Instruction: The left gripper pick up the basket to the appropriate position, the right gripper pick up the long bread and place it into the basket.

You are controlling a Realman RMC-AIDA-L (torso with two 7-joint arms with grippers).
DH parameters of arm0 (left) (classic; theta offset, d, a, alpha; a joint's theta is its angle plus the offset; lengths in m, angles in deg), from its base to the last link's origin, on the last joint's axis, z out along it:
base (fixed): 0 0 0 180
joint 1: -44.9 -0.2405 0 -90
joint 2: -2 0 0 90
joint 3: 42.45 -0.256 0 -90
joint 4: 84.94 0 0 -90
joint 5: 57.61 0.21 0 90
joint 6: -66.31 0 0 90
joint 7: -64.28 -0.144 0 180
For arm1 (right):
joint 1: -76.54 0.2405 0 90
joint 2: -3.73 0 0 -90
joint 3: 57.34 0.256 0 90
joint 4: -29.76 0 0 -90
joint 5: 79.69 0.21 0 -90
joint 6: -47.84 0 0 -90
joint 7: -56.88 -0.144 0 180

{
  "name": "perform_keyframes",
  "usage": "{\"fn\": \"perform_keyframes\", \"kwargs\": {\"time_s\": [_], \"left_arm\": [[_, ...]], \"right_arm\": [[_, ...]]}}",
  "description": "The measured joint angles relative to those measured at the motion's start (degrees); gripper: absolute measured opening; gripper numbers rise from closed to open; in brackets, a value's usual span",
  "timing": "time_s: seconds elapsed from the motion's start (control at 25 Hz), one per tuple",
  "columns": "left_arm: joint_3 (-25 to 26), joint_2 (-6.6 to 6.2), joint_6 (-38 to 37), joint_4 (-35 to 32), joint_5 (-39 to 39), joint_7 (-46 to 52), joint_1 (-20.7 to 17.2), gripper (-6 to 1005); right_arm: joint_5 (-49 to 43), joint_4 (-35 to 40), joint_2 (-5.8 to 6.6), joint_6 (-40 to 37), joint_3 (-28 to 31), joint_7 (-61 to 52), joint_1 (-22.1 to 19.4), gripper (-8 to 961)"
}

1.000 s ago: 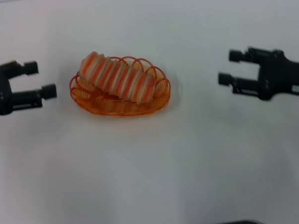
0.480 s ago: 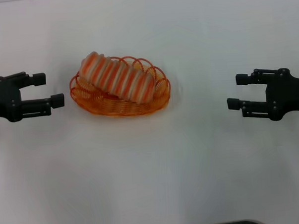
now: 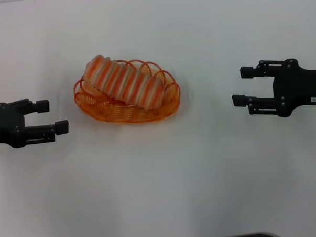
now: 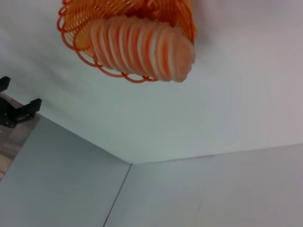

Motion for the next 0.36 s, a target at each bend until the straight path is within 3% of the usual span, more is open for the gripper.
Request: {"fn": "perform_keyframes", "kwargs": {"time_s": [0.36], "left_arm": [[-0.3,0.25,1.0,0.0,0.0,-0.1,-0.2,909]], "right_arm": [[-1.3,-0.7,-0.18,1.7,-0.1,0.0,-0.2,718]]}}
